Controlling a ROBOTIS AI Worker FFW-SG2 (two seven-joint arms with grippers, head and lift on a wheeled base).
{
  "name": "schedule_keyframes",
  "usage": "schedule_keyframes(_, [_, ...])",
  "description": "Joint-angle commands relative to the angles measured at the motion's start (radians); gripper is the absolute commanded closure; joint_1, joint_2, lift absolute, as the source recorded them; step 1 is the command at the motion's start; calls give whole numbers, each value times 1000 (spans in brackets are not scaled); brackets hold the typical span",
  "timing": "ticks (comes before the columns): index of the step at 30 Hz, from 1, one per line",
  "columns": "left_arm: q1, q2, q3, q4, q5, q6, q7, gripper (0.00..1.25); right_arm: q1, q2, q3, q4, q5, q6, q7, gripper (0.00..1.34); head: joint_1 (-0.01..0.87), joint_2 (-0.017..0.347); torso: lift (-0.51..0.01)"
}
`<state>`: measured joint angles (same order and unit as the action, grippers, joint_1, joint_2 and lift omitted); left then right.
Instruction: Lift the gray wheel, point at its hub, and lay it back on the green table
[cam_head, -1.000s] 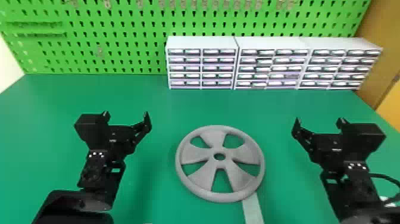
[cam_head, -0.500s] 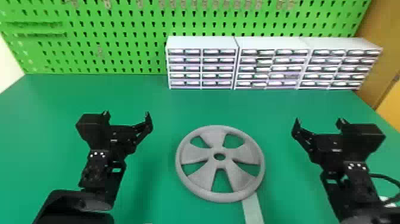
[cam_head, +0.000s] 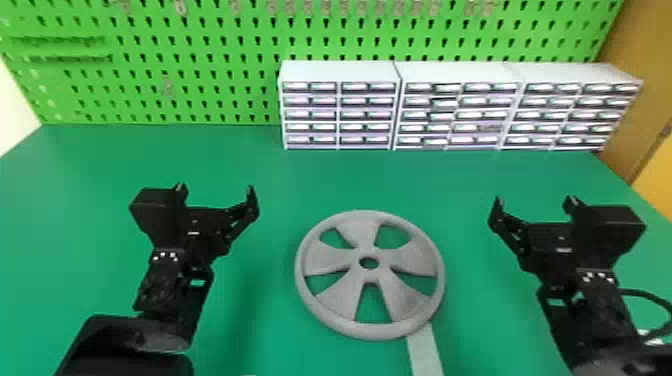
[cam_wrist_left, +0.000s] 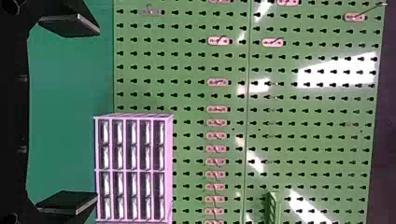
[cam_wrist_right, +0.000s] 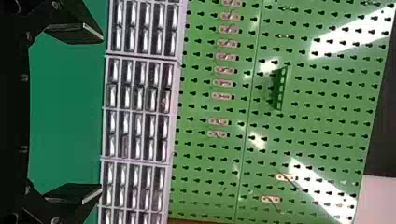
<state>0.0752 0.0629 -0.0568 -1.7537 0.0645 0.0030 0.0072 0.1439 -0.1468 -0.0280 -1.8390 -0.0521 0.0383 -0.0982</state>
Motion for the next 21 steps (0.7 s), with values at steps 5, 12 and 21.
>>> schedule_keyframes(5, [-3,0,-2,5,3,0,-7,53,-3,1,-1,1,0,0,0,170,692,48,-93])
schedule_keyframes(12, [-2,0,-2,5,5,0,-7,53,-3,3,-1,1,3,0,0,170,692,48,-93])
schedule_keyframes(21, [-2,0,-3,5,6,-5,-7,53,0,6,-3,1,3,0,0,168,692,48,-93])
